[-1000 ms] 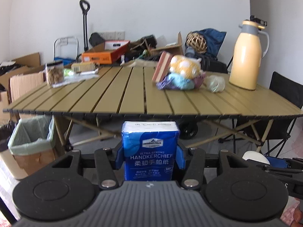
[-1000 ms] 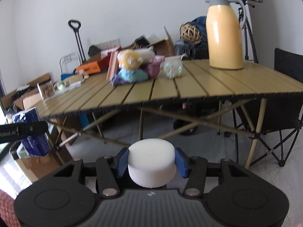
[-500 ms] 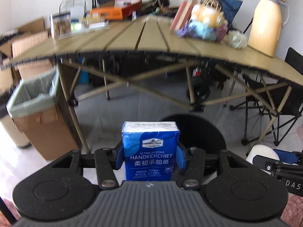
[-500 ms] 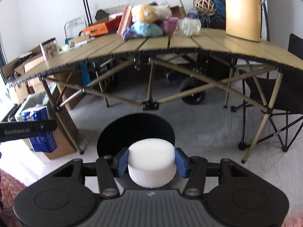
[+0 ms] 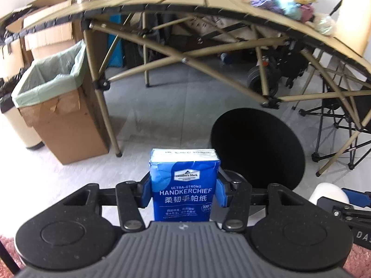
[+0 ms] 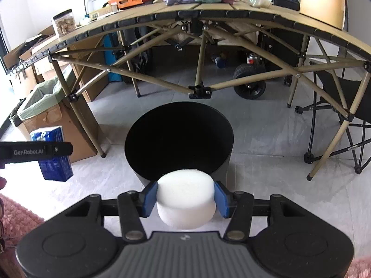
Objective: Collect trash
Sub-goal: 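Carry the white sponge and blue tissue pack down over the black trash bin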
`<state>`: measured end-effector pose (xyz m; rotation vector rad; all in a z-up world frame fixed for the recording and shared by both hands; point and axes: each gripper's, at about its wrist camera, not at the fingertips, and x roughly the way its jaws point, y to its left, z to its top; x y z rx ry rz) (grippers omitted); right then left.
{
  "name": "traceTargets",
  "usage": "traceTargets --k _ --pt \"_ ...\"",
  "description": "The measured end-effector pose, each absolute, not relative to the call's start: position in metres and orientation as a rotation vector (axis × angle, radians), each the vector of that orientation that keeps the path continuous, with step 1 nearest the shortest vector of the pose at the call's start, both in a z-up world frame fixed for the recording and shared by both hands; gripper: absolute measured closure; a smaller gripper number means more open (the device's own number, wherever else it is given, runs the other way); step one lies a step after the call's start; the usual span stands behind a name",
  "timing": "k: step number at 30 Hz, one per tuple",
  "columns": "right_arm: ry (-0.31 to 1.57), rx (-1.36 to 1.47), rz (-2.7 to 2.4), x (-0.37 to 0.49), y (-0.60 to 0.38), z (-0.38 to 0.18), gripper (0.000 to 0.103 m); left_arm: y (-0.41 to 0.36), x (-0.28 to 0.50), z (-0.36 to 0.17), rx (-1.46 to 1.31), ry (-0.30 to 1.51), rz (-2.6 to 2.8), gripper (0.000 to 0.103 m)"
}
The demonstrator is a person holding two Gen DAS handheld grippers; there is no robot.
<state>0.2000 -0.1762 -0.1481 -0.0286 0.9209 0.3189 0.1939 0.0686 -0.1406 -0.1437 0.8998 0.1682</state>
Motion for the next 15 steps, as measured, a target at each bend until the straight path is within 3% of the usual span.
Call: traceTargets --k 15 --pt "0.95 -0.074 0.365 0.242 -0.144 -0.151 0.052 0.084 0.221 -0.15 -0.191 0.948 0.218 0.051"
